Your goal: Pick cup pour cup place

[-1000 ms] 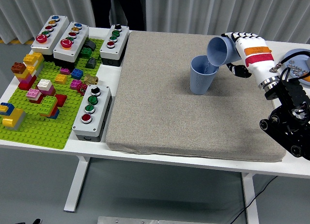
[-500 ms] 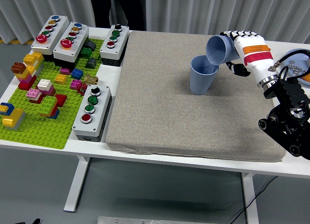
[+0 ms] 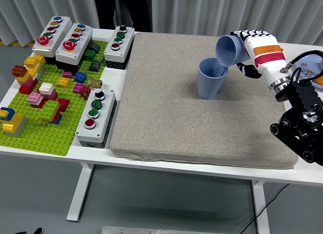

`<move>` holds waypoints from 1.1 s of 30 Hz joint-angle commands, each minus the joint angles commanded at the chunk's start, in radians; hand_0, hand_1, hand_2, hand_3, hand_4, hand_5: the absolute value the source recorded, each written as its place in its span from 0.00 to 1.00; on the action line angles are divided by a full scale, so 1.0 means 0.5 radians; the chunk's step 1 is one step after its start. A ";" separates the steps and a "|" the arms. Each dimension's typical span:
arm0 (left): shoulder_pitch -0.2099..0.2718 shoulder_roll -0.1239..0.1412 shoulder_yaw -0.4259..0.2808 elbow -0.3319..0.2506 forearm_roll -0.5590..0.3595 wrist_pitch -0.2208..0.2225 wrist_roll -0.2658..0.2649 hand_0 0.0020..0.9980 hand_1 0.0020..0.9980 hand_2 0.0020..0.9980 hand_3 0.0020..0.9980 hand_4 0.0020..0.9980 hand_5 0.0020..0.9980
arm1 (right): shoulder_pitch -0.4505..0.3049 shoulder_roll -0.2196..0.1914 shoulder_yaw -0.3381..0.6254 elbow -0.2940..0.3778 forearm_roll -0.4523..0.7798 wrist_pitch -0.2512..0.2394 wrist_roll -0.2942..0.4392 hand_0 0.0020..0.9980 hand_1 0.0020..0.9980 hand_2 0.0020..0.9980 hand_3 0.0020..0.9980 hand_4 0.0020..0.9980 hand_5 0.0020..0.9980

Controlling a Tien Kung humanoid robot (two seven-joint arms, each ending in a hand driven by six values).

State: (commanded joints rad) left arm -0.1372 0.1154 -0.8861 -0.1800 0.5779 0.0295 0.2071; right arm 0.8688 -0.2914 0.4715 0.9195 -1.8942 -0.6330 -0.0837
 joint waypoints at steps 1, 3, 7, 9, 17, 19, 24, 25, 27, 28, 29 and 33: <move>-0.001 0.000 -0.001 0.000 0.001 0.000 0.000 0.77 0.81 0.84 0.77 0.51 0.93 | 0.002 0.000 -0.002 -0.001 -0.003 -0.001 -0.003 0.78 0.67 0.58 0.65 0.66 0.02; -0.001 0.000 -0.003 0.000 0.002 0.001 0.000 0.77 0.81 0.84 0.77 0.51 0.93 | 0.003 -0.001 -0.004 -0.001 -0.016 -0.007 -0.013 0.78 0.67 0.58 0.65 0.66 0.02; 0.000 -0.001 -0.004 0.000 0.003 0.001 0.000 0.77 0.81 0.84 0.77 0.51 0.93 | 0.003 -0.001 -0.008 0.002 -0.030 -0.014 -0.030 0.79 0.67 0.58 0.64 0.66 0.00; 0.001 0.000 -0.004 0.000 0.002 0.000 0.000 0.77 0.81 0.84 0.77 0.51 0.93 | 0.003 0.000 -0.011 0.007 -0.045 -0.018 -0.049 0.79 0.67 0.58 0.64 0.66 0.00; -0.003 -0.002 -0.007 0.000 0.002 0.001 0.001 0.77 0.81 0.84 0.77 0.51 0.93 | 0.002 0.001 -0.019 0.019 -0.062 -0.025 -0.081 0.79 0.67 0.58 0.64 0.66 0.01; -0.003 -0.002 -0.009 0.000 0.005 0.000 0.001 0.77 0.81 0.84 0.77 0.51 0.93 | 0.001 0.002 -0.019 0.020 -0.060 -0.025 -0.085 0.79 0.67 0.58 0.64 0.65 0.00; -0.001 -0.002 -0.013 0.000 0.009 0.000 0.003 0.77 0.81 0.84 0.77 0.51 0.93 | -0.007 0.007 -0.018 0.029 -0.044 -0.024 -0.087 0.79 0.67 0.58 0.64 0.66 0.00; 0.000 -0.002 -0.014 0.000 0.011 0.000 0.003 0.77 0.81 0.84 0.77 0.51 0.93 | -0.009 0.008 -0.019 0.030 -0.041 -0.022 -0.088 0.79 0.67 0.58 0.64 0.66 0.00; 0.000 -0.002 -0.015 0.000 0.012 0.000 0.004 0.77 0.81 0.84 0.77 0.51 0.93 | -0.013 0.007 -0.017 0.033 -0.039 -0.021 -0.091 0.79 0.67 0.58 0.64 0.66 0.00; 0.001 -0.003 -0.017 0.000 0.012 0.000 0.004 0.77 0.81 0.84 0.77 0.51 0.93 | -0.016 0.006 -0.016 0.036 -0.040 -0.020 -0.093 0.79 0.67 0.58 0.64 0.66 0.00; 0.001 -0.003 -0.018 0.000 0.013 0.000 0.004 0.77 0.81 0.84 0.77 0.51 0.93 | -0.018 0.005 -0.015 0.038 -0.041 -0.020 -0.095 0.79 0.67 0.58 0.64 0.66 0.00; 0.003 -0.003 -0.021 0.000 0.018 0.000 0.005 0.77 0.81 0.84 0.77 0.51 0.93 | -0.022 0.002 -0.027 0.052 -0.049 -0.023 -0.096 0.79 0.67 0.58 0.64 0.66 0.00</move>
State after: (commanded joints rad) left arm -0.1359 0.1140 -0.8966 -0.1800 0.5867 0.0296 0.2098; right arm 0.8578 -0.2906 0.4582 0.9454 -1.9185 -0.6447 -0.1315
